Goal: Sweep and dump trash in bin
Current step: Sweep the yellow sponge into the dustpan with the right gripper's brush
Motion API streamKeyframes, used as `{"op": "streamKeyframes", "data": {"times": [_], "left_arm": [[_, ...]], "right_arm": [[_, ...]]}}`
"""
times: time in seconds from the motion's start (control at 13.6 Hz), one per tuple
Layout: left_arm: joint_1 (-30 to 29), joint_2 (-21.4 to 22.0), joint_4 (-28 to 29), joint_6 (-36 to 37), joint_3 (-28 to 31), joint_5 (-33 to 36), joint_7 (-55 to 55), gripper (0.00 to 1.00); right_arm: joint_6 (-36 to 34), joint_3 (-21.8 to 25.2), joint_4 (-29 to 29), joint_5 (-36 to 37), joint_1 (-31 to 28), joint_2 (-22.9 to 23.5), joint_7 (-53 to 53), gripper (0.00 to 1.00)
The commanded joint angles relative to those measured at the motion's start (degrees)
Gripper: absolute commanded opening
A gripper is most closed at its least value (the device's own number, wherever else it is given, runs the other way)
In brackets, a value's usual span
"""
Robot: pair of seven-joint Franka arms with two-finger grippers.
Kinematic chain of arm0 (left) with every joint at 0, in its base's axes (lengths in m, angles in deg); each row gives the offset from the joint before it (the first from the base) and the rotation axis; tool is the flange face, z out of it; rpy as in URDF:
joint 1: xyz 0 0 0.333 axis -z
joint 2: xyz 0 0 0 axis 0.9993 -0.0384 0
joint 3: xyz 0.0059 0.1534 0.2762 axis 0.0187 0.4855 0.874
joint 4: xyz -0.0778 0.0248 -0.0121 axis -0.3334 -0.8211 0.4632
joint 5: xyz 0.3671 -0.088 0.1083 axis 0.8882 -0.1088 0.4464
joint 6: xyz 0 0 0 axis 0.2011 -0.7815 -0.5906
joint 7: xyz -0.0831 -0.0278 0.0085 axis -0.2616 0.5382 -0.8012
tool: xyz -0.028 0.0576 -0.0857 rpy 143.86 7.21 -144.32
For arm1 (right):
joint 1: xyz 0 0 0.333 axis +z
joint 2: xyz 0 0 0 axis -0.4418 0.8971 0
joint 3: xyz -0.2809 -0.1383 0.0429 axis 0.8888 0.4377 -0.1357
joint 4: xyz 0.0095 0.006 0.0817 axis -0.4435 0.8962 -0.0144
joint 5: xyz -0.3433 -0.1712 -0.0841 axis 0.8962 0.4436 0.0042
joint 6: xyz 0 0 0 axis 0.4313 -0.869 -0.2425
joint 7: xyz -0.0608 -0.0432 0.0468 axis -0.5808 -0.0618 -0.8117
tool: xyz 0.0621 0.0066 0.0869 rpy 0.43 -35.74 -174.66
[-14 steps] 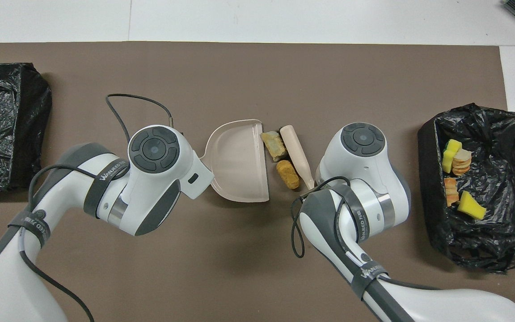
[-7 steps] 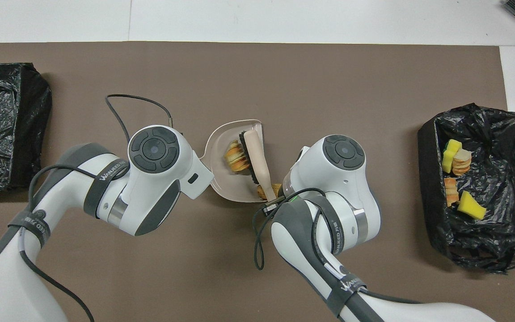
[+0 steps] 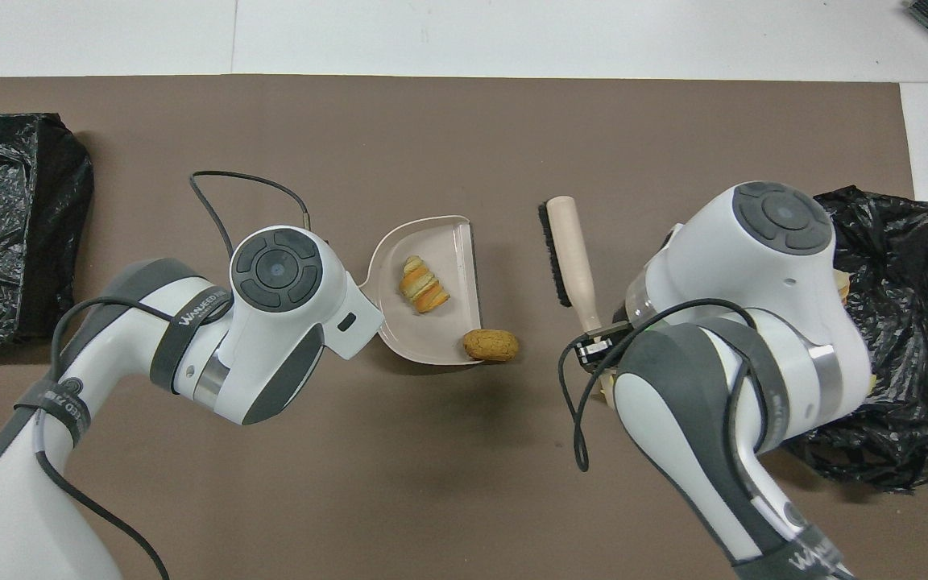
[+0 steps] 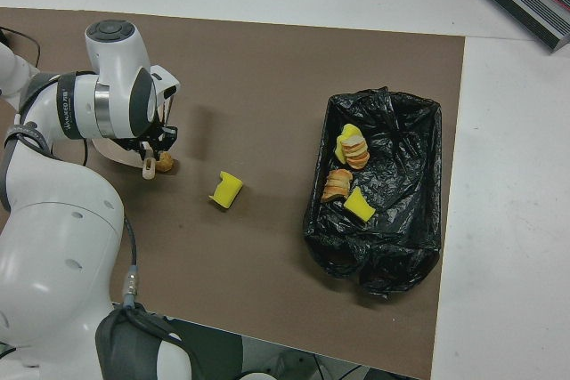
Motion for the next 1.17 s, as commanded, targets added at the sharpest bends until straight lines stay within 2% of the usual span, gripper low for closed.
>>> {"op": "streamKeyframes", "data": {"times": [0.0,0.07,0.22,0.37,0.51,0.81,0.88,1.1], "left_arm": [[0.6,1.9,1.6,3.6,0.3,0.6,4.3,0.00],[0.8,2.2,1.8,4.4,0.3,0.7,4.2,0.00],[2.7,3.8,4.5,4.6,0.4,1.0,4.0,0.00],[3.6,5.2,6.9,4.3,0.3,1.1,3.7,0.00],[5.0,6.4,8.4,4.5,0.3,1.1,1.0,0.00],[5.8,7.3,9.6,4.5,0.2,1.1,-2.7,0.00],[5.8,7.3,9.6,4.3,0.2,1.1,-4.0,0.00],[5.5,7.3,9.6,4.1,0.2,1.1,-5.2,0.00]], "right_arm": [[0.3,-0.7,10.7,6.3,-1.0,-6.4,-4.0,0.00],[1.0,-0.8,16.3,6.8,-3.9,-8.7,-3.6,0.00],[4.1,-0.8,25.1,9.5,-4.4,-11.1,-7.0,0.00],[4.5,-1.0,29.7,12.7,-4.2,-14.6,-12.9,0.00],[7.4,-1.0,33.9,14.5,-4.5,-17.0,-12.9,0.00],[11.5,-1.4,35.5,12.0,-2.9,-14.2,-11.2,0.00],[13.0,-1.3,35.3,8.2,0.9,-13.3,-10.7,0.00],[17.4,-1.4,34.5,2.2,6.3,-9.9,-11.2,0.00]]}}
